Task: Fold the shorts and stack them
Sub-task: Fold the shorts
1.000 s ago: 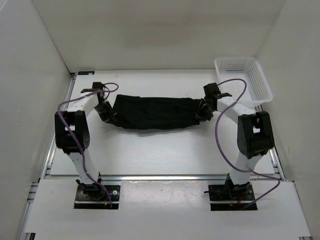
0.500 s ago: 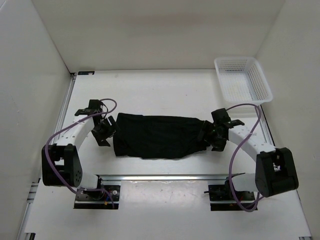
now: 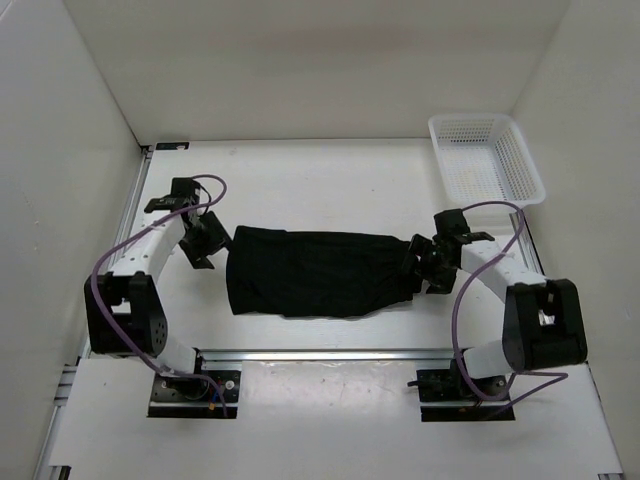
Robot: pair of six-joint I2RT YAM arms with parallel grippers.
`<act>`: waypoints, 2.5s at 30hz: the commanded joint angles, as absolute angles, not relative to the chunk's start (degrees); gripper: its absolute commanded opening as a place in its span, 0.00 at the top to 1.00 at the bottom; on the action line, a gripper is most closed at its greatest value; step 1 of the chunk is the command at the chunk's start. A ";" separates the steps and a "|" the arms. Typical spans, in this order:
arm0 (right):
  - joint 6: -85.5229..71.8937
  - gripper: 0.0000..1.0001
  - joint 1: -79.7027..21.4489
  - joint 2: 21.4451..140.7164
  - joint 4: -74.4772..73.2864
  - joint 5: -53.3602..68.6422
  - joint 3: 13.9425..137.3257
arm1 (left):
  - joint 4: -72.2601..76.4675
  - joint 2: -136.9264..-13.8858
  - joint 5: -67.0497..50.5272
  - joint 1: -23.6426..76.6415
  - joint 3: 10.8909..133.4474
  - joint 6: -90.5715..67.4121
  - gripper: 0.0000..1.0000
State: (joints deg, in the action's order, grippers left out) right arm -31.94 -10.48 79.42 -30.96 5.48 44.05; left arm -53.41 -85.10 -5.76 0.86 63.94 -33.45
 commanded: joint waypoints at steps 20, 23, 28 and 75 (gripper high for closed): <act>-40.42 0.28 -4.13 79.18 -19.01 18.89 31.29 | -46.14 -99.75 -5.27 -0.44 62.04 -33.57 0.49; -42.44 0.35 -4.13 82.70 -14.70 20.48 30.50 | -46.14 -101.07 -5.27 -0.44 62.58 -33.57 0.49; -43.07 0.64 -4.13 83.85 -14.59 17.59 29.97 | -46.14 -101.07 -5.27 -0.44 63.11 -33.57 0.49; -27.42 0.99 -56.94 107.65 -56.78 -29.00 103.96 | -44.03 -112.85 -11.07 15.73 69.52 -38.06 0.90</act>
State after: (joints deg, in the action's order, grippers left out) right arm -26.39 -54.87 105.36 -55.07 -25.65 98.96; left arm -46.11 -110.41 -13.34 15.27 70.98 -38.11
